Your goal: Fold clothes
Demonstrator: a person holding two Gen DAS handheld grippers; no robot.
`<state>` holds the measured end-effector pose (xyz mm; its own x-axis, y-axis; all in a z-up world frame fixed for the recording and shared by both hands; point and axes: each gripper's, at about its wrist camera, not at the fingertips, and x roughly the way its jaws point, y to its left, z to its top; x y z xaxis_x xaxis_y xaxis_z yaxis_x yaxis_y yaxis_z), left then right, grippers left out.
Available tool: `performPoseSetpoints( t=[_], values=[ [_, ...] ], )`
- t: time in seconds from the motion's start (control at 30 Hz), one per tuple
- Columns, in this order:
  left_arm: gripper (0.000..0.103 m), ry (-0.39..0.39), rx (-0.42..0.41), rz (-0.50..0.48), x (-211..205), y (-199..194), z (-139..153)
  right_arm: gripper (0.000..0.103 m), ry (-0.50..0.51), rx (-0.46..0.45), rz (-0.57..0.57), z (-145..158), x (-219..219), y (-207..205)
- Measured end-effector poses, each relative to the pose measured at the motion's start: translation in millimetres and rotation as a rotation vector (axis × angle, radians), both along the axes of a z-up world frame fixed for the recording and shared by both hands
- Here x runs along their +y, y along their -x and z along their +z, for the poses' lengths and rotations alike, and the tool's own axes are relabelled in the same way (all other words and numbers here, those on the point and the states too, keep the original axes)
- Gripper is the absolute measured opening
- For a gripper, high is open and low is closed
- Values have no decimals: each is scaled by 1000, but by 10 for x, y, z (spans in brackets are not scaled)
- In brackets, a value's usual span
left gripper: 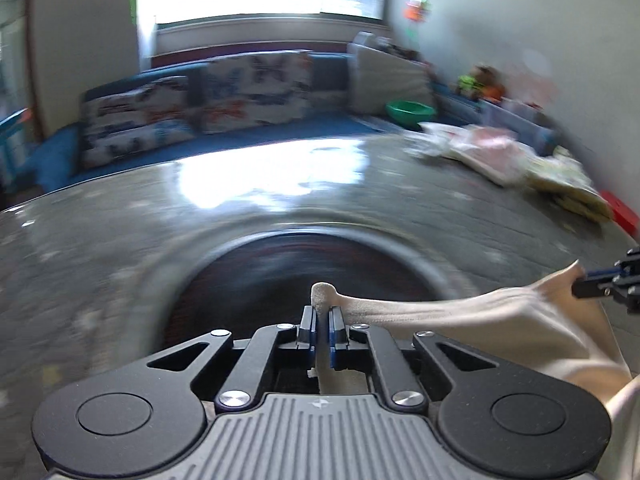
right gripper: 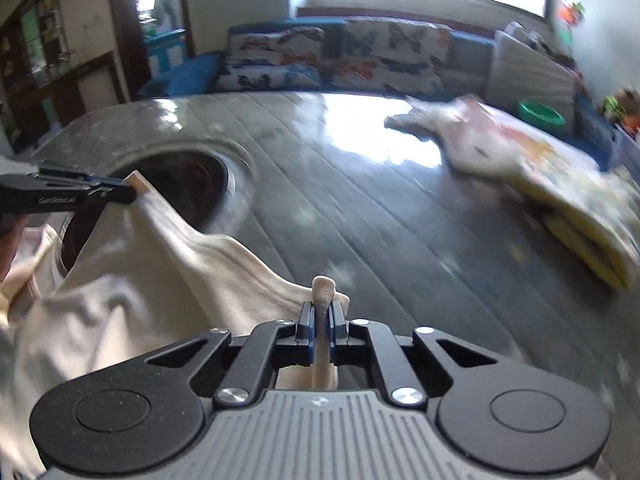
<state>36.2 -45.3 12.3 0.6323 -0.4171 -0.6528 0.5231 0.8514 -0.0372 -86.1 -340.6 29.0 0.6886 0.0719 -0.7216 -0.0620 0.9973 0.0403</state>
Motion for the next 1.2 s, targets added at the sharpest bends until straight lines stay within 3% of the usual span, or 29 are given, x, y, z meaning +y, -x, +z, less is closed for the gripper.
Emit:
performPoseSetpoints(
  t=[0.23, 0.37, 0.47, 0.53, 0.6, 0.7, 0.83, 1.07, 1.13, 1.17, 1.2],
  values=[
    [7, -43, 9, 179, 679, -282, 3, 5, 22, -112, 76, 92, 499, -742],
    [12, 3, 77, 218, 881, -496, -78, 8, 30, -113, 82, 82, 606, -983],
    [24, 5, 78, 224, 1005, -445, -90, 13, 45, -93, 99, 92, 589, -937],
    [42, 5, 70, 227, 1109, -370, -84, 16, 48, -79, 92, 108, 508, -796],
    [49, 2, 64, 246, 1250, -264, -75, 17, 51, -64, 83, 125, 422, -646],
    [54, 4, 85, 264, 1459, -64, -71, 32, 54, -47, 55, 112, 245, -300],
    [57, -1, 105, 277, 1636, 218, -111, 37, 102, -21, 1, 23, 79, 184],
    [55, 12, 87, 276, 1578, 358, -157, 56, 106, -32, -99, -3, -95, 925],
    [31, 3, 63, 285, 1539, 392, -172, 58, 103, -39, -118, -12, -105, 1090],
    [26, 3, 54, 292, 1525, 411, -176, 64, 105, -39, -124, -27, -99, 1159],
    [14, 2, 45, 298, 1512, 431, -180, 68, 109, -41, -131, -47, -97, 1223]
  ],
)
